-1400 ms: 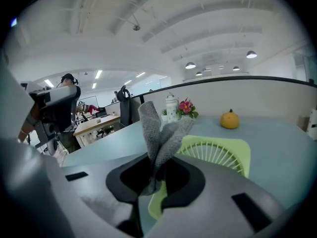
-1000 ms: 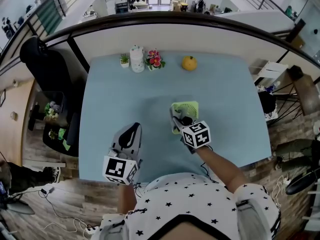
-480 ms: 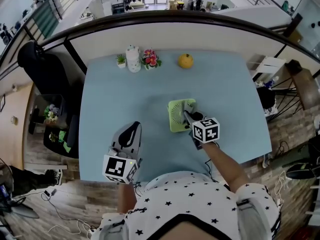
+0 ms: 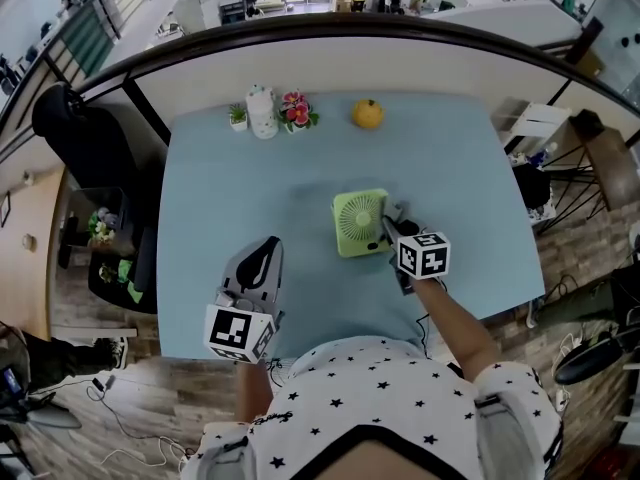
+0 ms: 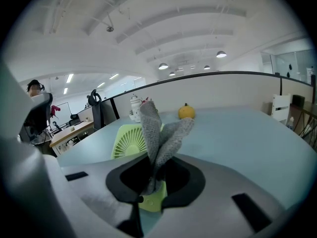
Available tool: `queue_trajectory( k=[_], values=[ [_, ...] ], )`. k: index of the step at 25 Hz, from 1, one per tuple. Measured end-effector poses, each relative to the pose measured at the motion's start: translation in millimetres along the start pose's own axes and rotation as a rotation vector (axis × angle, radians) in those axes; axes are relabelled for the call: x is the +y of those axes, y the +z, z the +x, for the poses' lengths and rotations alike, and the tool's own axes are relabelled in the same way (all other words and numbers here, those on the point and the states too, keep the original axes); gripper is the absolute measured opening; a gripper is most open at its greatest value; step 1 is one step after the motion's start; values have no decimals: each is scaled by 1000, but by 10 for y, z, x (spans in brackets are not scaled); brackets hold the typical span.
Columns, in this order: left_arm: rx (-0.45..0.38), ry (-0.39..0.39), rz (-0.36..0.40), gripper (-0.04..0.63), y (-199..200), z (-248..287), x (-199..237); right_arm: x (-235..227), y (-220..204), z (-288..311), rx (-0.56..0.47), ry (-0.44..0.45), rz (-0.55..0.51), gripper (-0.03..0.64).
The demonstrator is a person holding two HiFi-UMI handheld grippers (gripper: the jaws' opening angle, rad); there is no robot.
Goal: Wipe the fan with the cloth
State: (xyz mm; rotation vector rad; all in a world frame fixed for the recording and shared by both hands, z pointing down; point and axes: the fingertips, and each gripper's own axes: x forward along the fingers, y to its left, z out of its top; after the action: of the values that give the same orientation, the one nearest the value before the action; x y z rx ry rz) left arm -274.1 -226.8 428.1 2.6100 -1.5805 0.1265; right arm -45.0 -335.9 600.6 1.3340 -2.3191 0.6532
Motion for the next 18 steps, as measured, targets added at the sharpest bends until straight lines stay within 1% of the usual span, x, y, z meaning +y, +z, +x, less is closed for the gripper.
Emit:
queue_trajectory(
  k=[4,6,8,11,14,18],
  values=[
    [2,-2,2,34,4,-1,-2,-3,39,-11,-9,0,10,52],
    [2,-1,3,34,3,-9,1,65,118,-29,-29,15,14,52],
    [3,-2,3,34,12,-4,-12,201,218,-40,-52,49,2,52],
    [3,-6,6,34,17,3,-30,505,295,7,-65,124,-33,52],
    [3,-2,8,34,18,-13,-21,799,242,101,-42,193,-75,52],
    [8,16,8,34,-1,-61,23,1043,88,200,1,242,-109,52]
  ],
)
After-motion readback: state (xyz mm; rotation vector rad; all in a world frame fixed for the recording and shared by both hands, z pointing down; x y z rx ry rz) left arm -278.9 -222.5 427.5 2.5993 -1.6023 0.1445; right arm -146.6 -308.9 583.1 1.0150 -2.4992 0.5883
